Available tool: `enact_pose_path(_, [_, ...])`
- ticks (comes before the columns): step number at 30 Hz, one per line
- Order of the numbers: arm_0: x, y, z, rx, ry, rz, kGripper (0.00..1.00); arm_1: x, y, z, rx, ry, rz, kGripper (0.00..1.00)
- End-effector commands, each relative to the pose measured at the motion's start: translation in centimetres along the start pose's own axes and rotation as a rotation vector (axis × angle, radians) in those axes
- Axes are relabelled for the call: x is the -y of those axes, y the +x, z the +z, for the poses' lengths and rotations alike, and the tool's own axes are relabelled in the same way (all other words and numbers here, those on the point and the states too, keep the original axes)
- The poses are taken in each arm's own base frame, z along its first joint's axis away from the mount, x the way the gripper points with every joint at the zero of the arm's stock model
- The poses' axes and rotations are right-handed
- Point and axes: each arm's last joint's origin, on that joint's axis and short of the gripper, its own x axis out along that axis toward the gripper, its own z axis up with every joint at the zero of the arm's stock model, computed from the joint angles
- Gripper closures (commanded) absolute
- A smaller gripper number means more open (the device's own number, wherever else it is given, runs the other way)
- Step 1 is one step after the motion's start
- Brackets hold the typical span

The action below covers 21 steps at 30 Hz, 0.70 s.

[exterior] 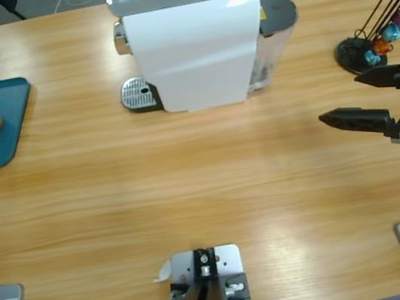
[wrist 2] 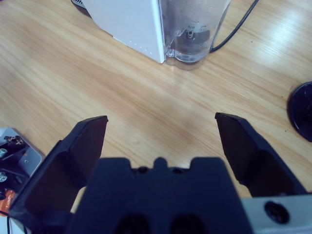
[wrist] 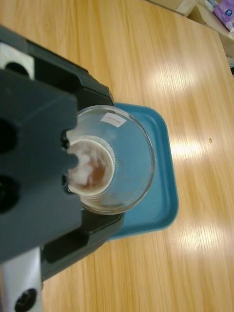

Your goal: Pour coffee

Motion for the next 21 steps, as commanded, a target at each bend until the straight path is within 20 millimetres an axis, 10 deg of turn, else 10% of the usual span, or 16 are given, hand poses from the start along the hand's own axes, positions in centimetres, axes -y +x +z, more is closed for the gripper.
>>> enact_pose_path(1, [0.2, 0.7, 0.3, 0.049, 0.012, -0.071, 0.035, 0.2, 0.0, -0.6, -0.021, 0.0, 0.003, 0.0])
enact_pose_path(21, [-0.8, -7.3, 1.5, 0.174, -0.009, 0.02, 0.0, 0.2, -0.6, -0.9, 0.006, 0.0, 0.008, 0.0])
